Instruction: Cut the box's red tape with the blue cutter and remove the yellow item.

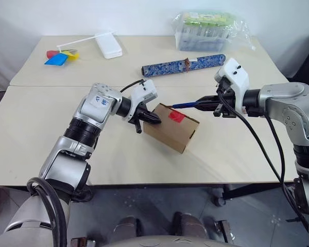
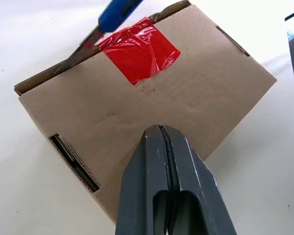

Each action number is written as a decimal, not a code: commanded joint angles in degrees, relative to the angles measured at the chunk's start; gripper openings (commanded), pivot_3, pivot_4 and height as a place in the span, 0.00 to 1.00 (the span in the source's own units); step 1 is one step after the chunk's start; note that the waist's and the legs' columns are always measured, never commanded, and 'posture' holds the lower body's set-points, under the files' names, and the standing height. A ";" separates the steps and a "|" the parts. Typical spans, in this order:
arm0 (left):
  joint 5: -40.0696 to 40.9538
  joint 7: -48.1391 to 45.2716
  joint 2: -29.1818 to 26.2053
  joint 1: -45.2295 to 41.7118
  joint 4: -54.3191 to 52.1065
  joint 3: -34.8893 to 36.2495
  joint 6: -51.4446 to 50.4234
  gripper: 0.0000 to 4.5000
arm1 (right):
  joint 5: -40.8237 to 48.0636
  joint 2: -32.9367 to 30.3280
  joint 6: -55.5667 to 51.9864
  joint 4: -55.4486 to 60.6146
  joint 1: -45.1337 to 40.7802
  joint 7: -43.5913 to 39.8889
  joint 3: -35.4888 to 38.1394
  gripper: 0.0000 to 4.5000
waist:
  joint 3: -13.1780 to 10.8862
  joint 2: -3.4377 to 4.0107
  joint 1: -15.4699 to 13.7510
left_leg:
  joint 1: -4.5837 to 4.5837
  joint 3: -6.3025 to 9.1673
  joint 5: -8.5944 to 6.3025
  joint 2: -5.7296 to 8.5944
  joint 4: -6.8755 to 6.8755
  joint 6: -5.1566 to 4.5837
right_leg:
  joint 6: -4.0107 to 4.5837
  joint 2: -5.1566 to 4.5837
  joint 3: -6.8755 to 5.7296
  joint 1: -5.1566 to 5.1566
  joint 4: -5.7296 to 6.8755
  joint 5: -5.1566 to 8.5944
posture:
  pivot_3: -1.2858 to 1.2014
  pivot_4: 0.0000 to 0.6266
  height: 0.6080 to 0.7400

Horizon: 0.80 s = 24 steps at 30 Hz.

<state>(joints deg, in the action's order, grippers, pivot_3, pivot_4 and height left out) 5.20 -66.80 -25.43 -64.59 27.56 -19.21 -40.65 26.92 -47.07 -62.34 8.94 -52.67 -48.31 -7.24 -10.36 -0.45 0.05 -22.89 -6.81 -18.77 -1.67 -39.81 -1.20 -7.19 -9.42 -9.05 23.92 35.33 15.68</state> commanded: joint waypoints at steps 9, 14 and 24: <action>-1.43 -0.18 -0.29 0.25 -0.61 -1.51 -1.39 0.00 | -2.44 -4.29 2.36 1.74 0.32 -3.63 -1.64 0.03 | 0.00 0.00 -0.02 | 0.00 0.00 0.00 0.00 -0.01 0.00 | 0.00 0.00 0.00 0.00 0.00 0.00 | 0.52 0.24 1.00; -2.54 -0.04 -0.28 -0.10 -0.02 -2.91 -1.94 0.00 | -3.15 -5.50 1.85 1.11 -2.13 -5.50 -3.32 0.03 | 0.00 0.00 0.01 | 0.00 0.00 0.00 0.00 -0.02 0.00 | 0.00 0.00 0.01 0.00 0.00 0.00 | 0.52 0.24 1.00; -4.67 1.81 0.00 -0.50 1.56 -5.36 -3.10 0.00 | -5.87 -7.42 2.33 -0.40 -5.18 -9.84 -7.19 0.03 | 0.00 0.00 -0.03 | 0.00 0.01 0.00 -0.01 -0.10 -0.01 | 0.00 -0.01 0.02 -0.01 0.06 0.00 | 0.52 0.24 1.00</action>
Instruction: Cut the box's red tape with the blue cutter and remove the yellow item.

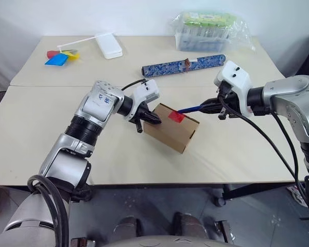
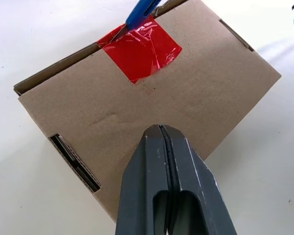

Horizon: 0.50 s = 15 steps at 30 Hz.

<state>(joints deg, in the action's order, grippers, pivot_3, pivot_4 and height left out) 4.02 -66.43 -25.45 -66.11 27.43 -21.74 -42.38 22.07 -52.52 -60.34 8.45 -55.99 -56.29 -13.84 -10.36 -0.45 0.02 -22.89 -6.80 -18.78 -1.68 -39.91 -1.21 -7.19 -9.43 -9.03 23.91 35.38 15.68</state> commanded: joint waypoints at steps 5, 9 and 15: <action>-3.53 2.17 0.11 1.18 1.87 -3.24 -1.95 0.00 | -2.78 -3.16 0.96 -0.51 -2.85 -4.04 -2.83 0.03 | 0.00 0.01 -0.06 | 0.00 0.02 0.00 0.00 -0.07 -0.01 | 0.00 -0.01 0.02 -0.02 0.05 0.00 | 0.52 0.24 1.00; -3.49 2.51 0.14 1.28 1.95 -3.30 -2.08 0.00 | -4.21 -4.07 1.25 -0.93 -3.25 -5.73 -4.13 0.03 | 0.01 0.01 -0.07 | 0.01 0.02 -0.01 0.00 -0.09 -0.01 | 0.00 -0.02 0.02 -0.03 0.07 0.00 | 0.52 0.24 1.00; -3.56 2.96 0.27 1.31 2.38 -3.29 -2.21 0.00 | -5.72 -5.73 2.31 -1.46 -3.57 -8.40 -5.54 0.03 | 0.01 0.01 -0.17 | 0.02 0.04 -0.01 0.00 -0.12 -0.02 | 0.00 -0.02 0.02 -0.06 0.07 0.00 | 0.52 0.24 1.00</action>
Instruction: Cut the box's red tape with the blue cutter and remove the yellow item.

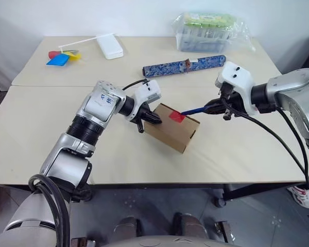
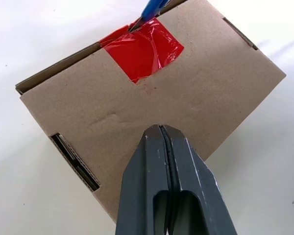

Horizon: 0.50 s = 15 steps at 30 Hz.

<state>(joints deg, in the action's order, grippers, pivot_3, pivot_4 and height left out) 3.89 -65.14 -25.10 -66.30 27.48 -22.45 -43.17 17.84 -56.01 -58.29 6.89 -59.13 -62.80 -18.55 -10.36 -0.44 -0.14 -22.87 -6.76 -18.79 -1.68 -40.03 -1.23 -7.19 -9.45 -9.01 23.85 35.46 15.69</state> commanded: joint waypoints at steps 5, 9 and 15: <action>-3.45 1.81 -0.01 1.43 2.70 -2.48 -1.20 0.00 | -2.83 -3.11 1.11 -0.68 -0.61 -3.58 -1.06 0.03 | 0.00 0.00 -0.07 | 0.01 0.02 0.00 0.00 -0.02 0.00 | 0.00 0.00 0.00 -0.03 0.00 0.00 | 0.52 0.24 1.00; -3.41 1.93 -0.01 1.46 2.84 -2.33 -1.20 0.00 | -3.57 -4.50 1.34 -0.76 -0.38 -5.07 -1.33 0.03 | 0.00 0.00 -0.21 | 0.01 0.02 0.00 0.01 -0.02 0.00 | 0.00 -0.01 -0.01 -0.04 -0.01 0.00 | 0.52 0.24 1.00; -3.42 2.09 0.10 1.22 3.79 -2.16 -0.91 0.00 | -4.57 -6.01 1.67 -1.22 -0.19 -7.02 -1.45 0.03 | 0.00 0.01 -0.10 | 0.03 -0.03 -0.01 0.01 -0.04 -0.01 | 0.00 -0.01 0.02 -0.04 -0.03 0.00 | 0.52 0.24 1.00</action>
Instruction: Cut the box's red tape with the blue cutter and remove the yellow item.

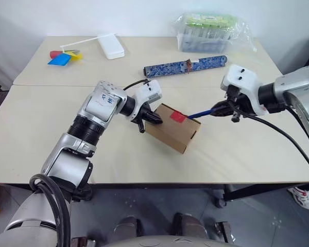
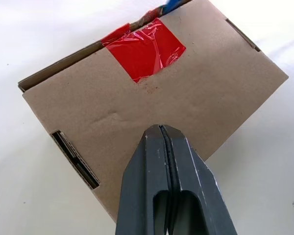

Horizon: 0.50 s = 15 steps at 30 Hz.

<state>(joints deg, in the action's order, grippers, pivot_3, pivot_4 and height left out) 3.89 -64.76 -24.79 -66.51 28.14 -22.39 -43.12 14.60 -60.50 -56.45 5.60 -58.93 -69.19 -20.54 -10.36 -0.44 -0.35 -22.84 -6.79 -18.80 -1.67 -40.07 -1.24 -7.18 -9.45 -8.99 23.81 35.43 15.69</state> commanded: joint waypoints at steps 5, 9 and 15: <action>-3.56 1.93 0.13 0.97 4.72 -2.08 -0.17 0.00 | -2.38 -1.87 0.36 -1.07 -0.97 -1.32 0.72 0.03 | 0.01 0.01 0.21 | 0.14 -0.01 0.00 -0.01 -0.03 0.00 | 0.02 0.00 0.03 -0.13 0.02 0.01 | 0.52 0.24 1.00; -3.60 2.02 0.35 0.74 5.33 -2.02 0.15 0.00 | -2.70 -1.55 0.62 -1.57 -1.57 -1.60 1.52 0.03 | 0.01 0.01 0.21 | 0.20 -0.03 0.00 -0.02 -0.04 -0.01 | 0.03 -0.02 0.07 -0.15 0.03 0.01 | 0.52 0.24 1.00; -3.61 2.29 0.55 0.63 5.74 -1.85 0.37 0.00 | 1.24 -0.26 0.26 -1.94 -2.57 -0.60 8.94 0.03 | 0.00 0.01 0.19 | 0.20 -0.05 0.00 -0.01 -0.04 -0.01 | 0.03 -0.02 0.07 -0.15 0.04 0.00 | 0.52 0.24 1.00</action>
<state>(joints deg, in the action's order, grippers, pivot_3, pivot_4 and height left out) 3.82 -64.57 -24.23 -67.26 30.92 -22.23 -41.92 14.75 -60.15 -56.29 2.84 -59.35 -70.55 -16.48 -10.35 -0.43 -0.16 -22.65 -6.83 -18.79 -1.69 -40.11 -1.25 -7.15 -9.48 -8.92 23.66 35.47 15.69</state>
